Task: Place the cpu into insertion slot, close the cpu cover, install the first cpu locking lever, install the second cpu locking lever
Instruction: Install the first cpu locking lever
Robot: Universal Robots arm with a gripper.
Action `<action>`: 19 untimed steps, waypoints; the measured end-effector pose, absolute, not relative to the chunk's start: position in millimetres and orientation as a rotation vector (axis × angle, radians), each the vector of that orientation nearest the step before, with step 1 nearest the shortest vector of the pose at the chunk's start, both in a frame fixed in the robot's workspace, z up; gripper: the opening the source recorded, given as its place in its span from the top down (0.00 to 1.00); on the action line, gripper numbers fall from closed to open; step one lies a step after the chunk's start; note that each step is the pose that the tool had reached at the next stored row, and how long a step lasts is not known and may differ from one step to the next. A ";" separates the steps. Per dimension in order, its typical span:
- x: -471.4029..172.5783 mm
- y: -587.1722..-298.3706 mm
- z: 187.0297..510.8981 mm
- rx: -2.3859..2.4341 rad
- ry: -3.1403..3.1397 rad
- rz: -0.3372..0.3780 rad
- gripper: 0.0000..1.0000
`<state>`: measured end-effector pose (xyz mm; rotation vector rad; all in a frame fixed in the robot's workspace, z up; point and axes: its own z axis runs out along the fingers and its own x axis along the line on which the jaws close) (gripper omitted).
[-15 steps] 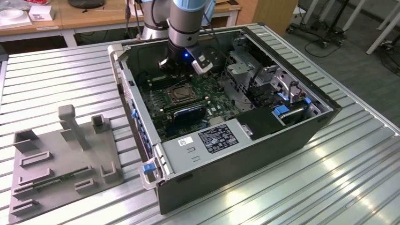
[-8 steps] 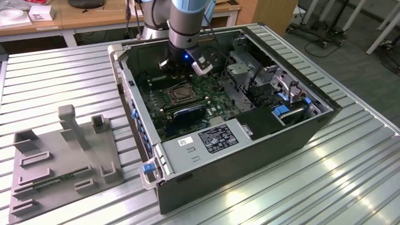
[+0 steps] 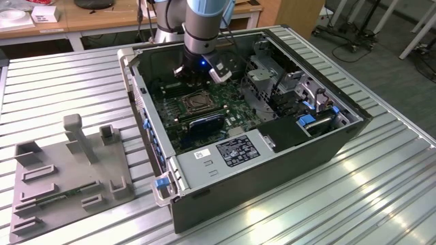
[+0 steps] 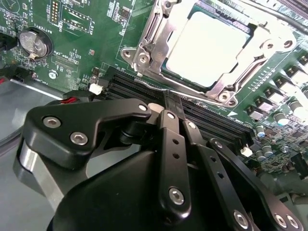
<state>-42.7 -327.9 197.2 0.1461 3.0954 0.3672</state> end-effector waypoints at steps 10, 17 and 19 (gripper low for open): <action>-42.3 -327.9 194.4 0.146 3.096 0.359 0.89; -42.3 -327.9 193.1 0.146 3.096 0.356 0.89; -42.3 -327.9 193.1 0.146 3.096 0.355 0.89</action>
